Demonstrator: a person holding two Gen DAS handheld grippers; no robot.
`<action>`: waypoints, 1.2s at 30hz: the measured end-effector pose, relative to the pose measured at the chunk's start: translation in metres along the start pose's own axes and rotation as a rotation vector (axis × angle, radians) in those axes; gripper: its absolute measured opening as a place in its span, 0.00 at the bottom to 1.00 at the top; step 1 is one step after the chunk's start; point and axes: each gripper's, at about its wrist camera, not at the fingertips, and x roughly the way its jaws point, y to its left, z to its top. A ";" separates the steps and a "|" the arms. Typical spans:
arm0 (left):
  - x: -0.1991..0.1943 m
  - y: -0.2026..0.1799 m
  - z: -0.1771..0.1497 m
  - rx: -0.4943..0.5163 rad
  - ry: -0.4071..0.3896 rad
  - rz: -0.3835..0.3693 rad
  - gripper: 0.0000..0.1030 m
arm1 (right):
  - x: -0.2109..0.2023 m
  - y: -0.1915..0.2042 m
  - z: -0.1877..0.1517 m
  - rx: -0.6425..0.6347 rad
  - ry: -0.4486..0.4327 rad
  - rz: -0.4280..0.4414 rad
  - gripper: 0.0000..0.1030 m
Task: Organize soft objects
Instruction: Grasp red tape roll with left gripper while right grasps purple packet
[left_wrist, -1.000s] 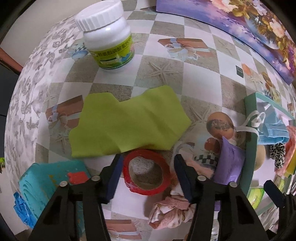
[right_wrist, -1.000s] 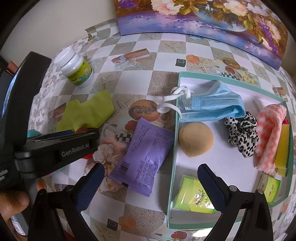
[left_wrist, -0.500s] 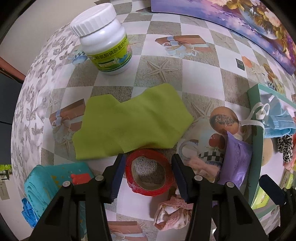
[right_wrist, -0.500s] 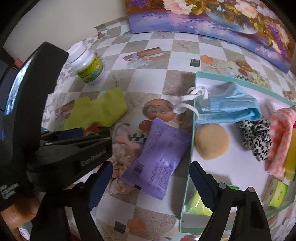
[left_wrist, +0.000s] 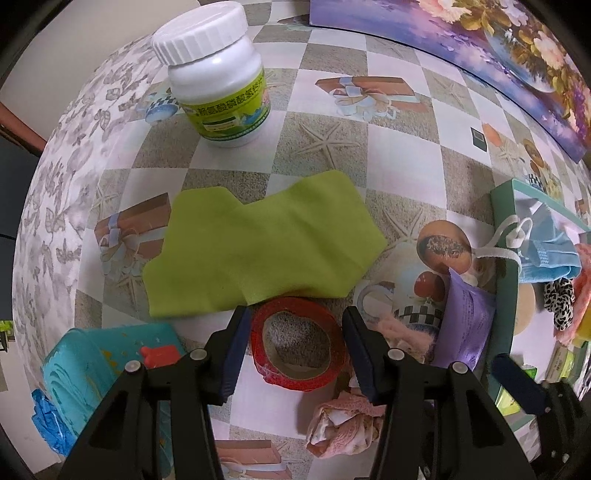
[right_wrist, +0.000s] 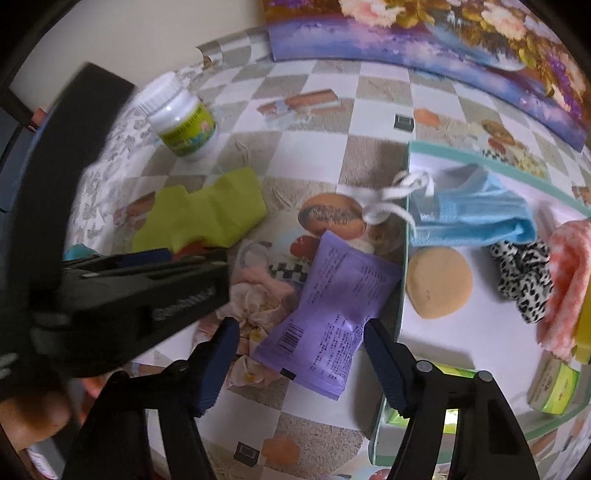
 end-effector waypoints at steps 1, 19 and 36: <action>0.000 0.000 0.000 0.001 0.000 0.000 0.52 | 0.003 -0.001 0.000 0.007 0.007 0.001 0.71; 0.007 -0.016 -0.002 0.036 -0.005 0.037 0.52 | 0.014 -0.015 0.002 0.084 -0.008 0.047 0.46; 0.001 -0.004 -0.003 0.014 0.002 0.000 0.51 | -0.007 -0.026 0.003 0.103 -0.051 0.091 0.18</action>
